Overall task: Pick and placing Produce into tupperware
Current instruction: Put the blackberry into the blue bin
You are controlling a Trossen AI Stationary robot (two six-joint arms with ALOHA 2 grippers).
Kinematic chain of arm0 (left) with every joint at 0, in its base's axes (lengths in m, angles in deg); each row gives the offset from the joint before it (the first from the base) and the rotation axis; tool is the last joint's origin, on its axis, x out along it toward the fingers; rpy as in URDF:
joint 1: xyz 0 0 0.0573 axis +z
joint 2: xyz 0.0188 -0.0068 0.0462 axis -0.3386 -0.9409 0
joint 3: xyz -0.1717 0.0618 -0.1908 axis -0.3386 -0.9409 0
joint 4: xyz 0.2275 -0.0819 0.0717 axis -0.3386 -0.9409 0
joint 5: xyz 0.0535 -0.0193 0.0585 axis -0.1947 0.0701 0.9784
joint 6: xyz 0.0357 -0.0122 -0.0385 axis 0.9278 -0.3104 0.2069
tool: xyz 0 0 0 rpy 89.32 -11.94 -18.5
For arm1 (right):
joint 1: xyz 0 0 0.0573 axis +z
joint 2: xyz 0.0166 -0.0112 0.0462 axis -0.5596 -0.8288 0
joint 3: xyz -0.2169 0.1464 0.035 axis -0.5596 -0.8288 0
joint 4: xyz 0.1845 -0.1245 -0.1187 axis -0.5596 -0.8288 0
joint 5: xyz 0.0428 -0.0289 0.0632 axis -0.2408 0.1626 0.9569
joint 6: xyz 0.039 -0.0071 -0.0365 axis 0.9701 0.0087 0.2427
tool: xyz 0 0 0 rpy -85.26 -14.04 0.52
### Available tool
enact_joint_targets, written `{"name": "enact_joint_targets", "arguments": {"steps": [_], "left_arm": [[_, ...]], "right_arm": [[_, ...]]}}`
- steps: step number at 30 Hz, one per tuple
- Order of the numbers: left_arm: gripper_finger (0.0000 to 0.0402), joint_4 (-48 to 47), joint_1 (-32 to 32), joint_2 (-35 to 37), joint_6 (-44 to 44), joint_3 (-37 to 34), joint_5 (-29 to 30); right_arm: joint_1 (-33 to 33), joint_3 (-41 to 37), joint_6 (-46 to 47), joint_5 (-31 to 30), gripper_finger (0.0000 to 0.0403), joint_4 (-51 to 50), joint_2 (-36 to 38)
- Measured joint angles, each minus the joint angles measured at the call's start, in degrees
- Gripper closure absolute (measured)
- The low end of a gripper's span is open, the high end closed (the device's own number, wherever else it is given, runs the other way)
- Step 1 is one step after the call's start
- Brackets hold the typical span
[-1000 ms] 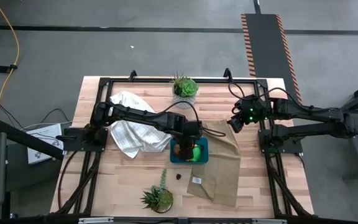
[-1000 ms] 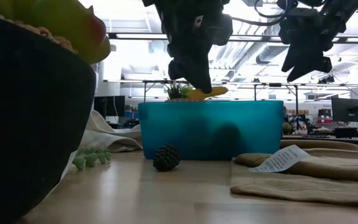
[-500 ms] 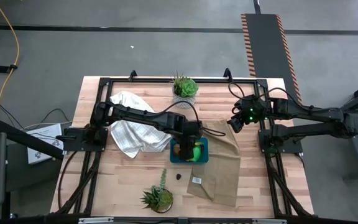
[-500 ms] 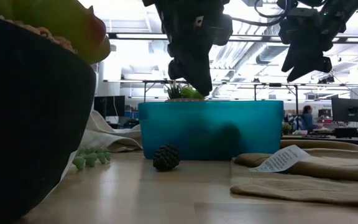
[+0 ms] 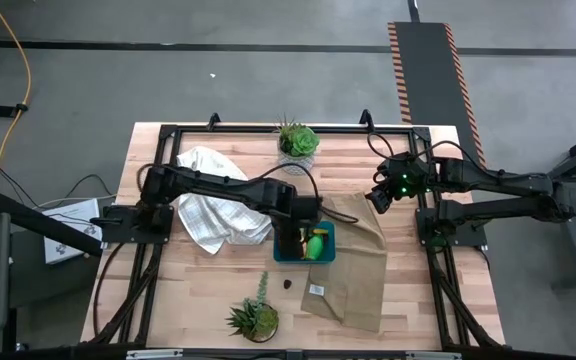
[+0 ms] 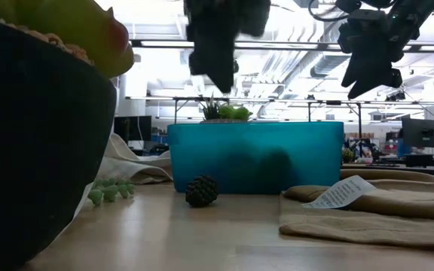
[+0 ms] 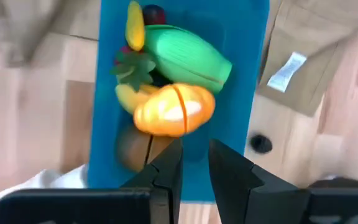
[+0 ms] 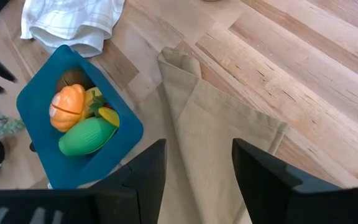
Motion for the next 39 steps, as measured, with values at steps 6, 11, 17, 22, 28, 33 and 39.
{"name": "enact_joint_targets", "arguments": {"steps": [6,11,17,22,28,33,39], "left_arm": [[0.0335,0.30,-1.89,3.27,0.51,2.70,4.49],[0.0335,-0.58,-2.50,7.13,-0.55,2.70,7.92],[0.0335,-4.69,-2.45,11.80,-2.17,2.68,13.10],[0.0335,-9.07,-3.43,15.05,-3.42,2.68,17.31],[0.0335,-13.98,-6.28,19.32,-5.32,1.07,23.44],[0.0335,-11.14,-8.38,25.73,-7.77,-6.80,25.29],[0.0335,-2.74,-10.95,36.66,-15.04,-22.32,23.56]], "right_arm": [[0.00,0.00,0.39,0.00,0.0229,0.03,0.00],[0.02,0.00,0.85,0.00,0.0229,0.06,0.02],[0.00,0.00,1.74,0.01,0.0229,1.00,0.09],[0.21,0.00,2.06,0.02,0.0229,2.23,0.11],[2.25,0.00,3.69,-0.11,0.0229,4.88,0.13],[4.78,0.00,7.45,-3.24,0.0229,8.04,0.12],[7.09,0.00,11.50,-6.29,0.0229,12.22,0.09]]}}
